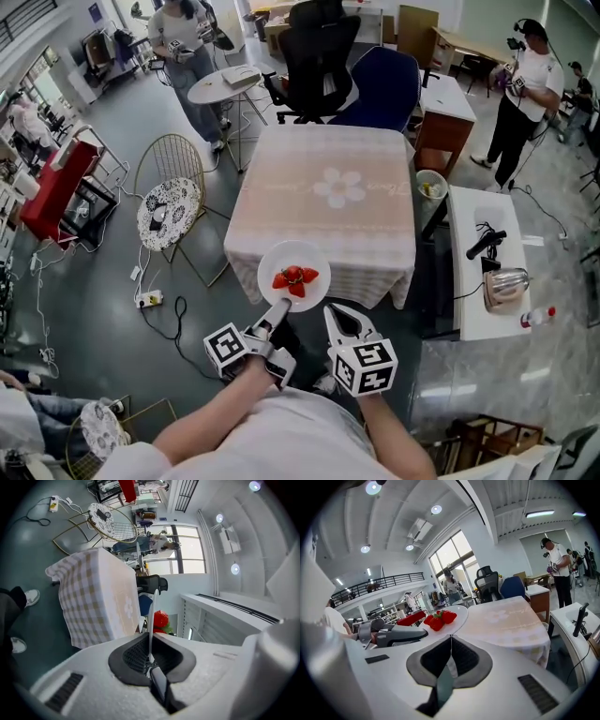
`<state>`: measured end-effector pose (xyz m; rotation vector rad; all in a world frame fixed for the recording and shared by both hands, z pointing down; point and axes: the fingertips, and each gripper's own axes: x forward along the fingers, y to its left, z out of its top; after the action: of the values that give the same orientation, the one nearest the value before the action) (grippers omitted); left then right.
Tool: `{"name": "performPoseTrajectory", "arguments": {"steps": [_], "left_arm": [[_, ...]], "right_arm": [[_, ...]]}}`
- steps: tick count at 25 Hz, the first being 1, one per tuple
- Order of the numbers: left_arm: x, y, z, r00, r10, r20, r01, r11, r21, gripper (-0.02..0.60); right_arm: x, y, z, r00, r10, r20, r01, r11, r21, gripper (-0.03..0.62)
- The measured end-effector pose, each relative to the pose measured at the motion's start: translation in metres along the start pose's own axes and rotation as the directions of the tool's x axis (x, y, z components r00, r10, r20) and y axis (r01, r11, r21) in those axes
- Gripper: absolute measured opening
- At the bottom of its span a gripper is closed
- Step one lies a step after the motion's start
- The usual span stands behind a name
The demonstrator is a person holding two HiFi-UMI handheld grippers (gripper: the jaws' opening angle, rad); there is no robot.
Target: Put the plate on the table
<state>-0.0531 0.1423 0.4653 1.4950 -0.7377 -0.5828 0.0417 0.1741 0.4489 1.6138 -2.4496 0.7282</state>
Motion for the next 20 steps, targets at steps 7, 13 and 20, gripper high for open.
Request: {"name": "performPoseTrajectory", "arguments": {"steps": [7, 13, 20], "left_arm": [[0.017, -0.003, 0.021, 1.000, -0.015, -0.005, 0.015, 1.000, 0.020, 0.017], [0.042, 0.007, 0.038, 0.999, -0.002, -0.047, 0.003, 1.000, 0.014, 0.017], [0.082, 0.021, 0.084, 0.996, 0.004, -0.090, -0.004, 1.000, -0.008, 0.017]], "right_arm": [[0.017, -0.009, 0.014, 1.000, 0.008, 0.018, -0.008, 1.000, -0.025, 0.005], [0.048, -0.022, 0.025, 1.000, -0.007, 0.006, 0.007, 0.999, -0.042, 0.005], [0.101, -0.036, 0.042, 0.998, -0.056, -0.021, 0.055, 0.998, -0.037, 0.005]]}}
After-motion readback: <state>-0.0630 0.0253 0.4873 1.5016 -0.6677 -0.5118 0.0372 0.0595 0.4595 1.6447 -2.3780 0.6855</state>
